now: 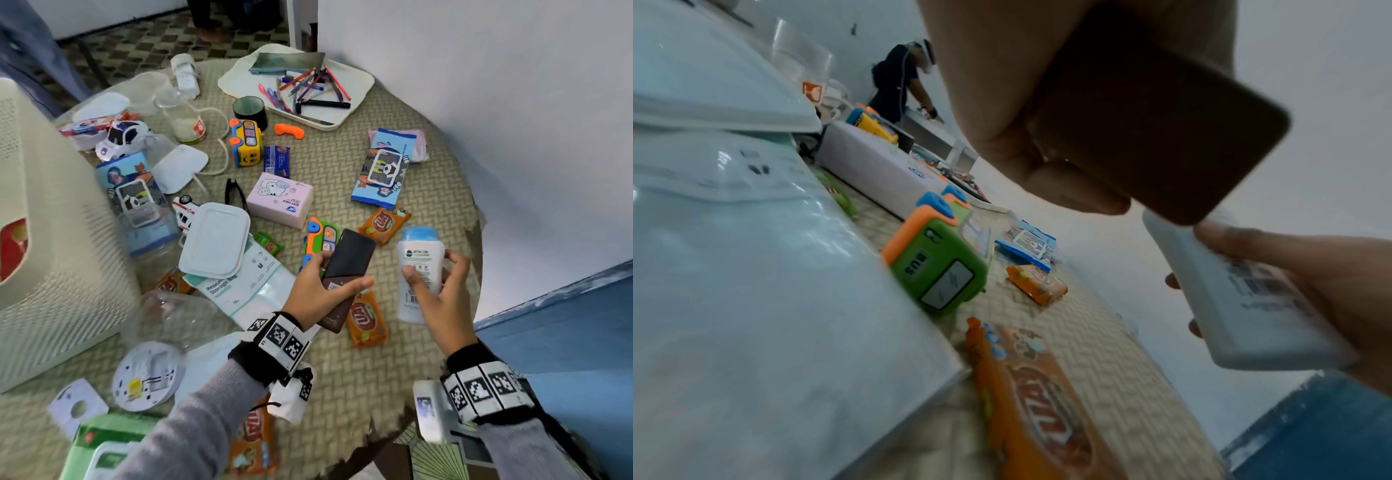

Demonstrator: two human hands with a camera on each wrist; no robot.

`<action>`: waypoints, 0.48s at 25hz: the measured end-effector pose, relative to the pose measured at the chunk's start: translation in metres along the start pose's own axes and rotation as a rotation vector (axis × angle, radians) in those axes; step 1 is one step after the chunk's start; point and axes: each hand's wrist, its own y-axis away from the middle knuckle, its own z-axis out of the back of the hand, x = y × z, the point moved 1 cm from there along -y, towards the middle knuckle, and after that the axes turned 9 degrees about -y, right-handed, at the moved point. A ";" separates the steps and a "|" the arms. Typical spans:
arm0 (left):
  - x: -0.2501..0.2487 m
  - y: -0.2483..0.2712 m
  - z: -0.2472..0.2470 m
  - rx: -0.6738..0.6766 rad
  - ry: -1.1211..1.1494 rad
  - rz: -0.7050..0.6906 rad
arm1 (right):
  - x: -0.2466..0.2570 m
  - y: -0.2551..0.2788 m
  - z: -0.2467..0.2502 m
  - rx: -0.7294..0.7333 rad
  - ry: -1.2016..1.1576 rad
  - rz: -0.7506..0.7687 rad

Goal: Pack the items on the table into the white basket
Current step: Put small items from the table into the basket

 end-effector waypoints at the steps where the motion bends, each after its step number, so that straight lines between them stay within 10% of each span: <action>1: 0.003 0.009 0.006 0.005 0.019 0.000 | 0.002 0.011 -0.004 -0.009 0.003 0.007; 12: 0.050 0.089 0.115 -0.003 -0.019 -0.072 | 0.021 0.141 -0.079 -0.167 -0.088 0.030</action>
